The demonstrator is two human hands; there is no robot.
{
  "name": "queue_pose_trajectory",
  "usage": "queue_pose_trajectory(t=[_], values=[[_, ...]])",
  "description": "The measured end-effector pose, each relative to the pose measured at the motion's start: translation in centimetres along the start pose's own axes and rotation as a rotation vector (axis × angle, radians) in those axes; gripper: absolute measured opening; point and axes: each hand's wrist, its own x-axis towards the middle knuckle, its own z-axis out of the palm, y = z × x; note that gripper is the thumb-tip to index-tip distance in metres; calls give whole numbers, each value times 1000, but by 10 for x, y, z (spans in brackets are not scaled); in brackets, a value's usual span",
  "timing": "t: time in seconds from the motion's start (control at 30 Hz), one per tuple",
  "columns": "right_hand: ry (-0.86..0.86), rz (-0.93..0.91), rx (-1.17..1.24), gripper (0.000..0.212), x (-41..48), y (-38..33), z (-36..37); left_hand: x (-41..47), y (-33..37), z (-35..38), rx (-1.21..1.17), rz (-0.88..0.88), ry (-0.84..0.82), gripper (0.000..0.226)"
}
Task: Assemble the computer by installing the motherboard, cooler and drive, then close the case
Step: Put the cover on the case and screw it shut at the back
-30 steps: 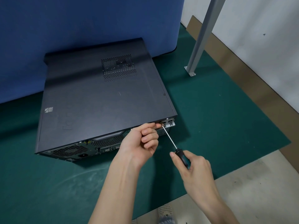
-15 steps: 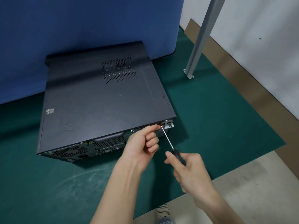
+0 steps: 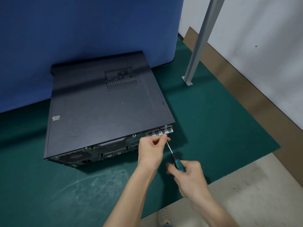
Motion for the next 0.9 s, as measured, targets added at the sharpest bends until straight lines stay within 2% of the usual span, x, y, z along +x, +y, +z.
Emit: queue_pose_trajectory(t=[0.07, 0.1, 0.17, 0.2, 0.27, 0.37, 0.4, 0.47, 0.57, 0.63, 0.7, 0.77, 0.8, 0.83, 0.9], values=[[-292, 252, 475, 27, 6, -6, -9, -4, -1, -7, -11, -11, -137, 24], [-419, 354, 619, 24, 6, -9, -12, -7, -1, -10, -45, -48, -262, 27], [-528, 428, 754, 19, 7, -10, -14, -14, 0, -12, -164, -143, -481, 35], [-530, 433, 754, 17, 8, -8, -14, -16, 2, -11, -214, -167, -511, 36], [-452, 394, 583, 18, 6, -6, -10, -18, 5, -7, -242, -182, -430, 35], [-156, 238, 13, 26, -2, -1, 1, -21, 4, -1, -78, -118, -284, 38], [-56, 218, -85, 31, -4, 0, 6, -21, 2, -2, 11, -81, -259, 40], [-17, 254, 48, 32, -5, -1, 11, -20, 3, -10, 60, -75, -289, 43], [-280, 457, 473, 34, -3, -7, 8, -19, 10, -18, -51, -144, -412, 50], [-348, 495, 599, 35, -4, -7, 6, -20, 12, -17, -25, -141, -356, 51], [-223, 417, 472, 34, -6, -3, 11, -20, 10, -11, 80, -106, -263, 48], [-41, 284, 160, 39, -9, -5, 18, -19, 9, -10, 178, -83, -208, 43], [-4, 241, 75, 38, -11, -6, 16, -19, 10, -11, 165, -90, -223, 41], [-14, 253, 89, 35, -9, -8, 11, -19, 11, -13, 99, -104, -277, 39], [-213, 441, 349, 31, -1, -18, 0, -22, 13, -16, -71, -166, -411, 36]])
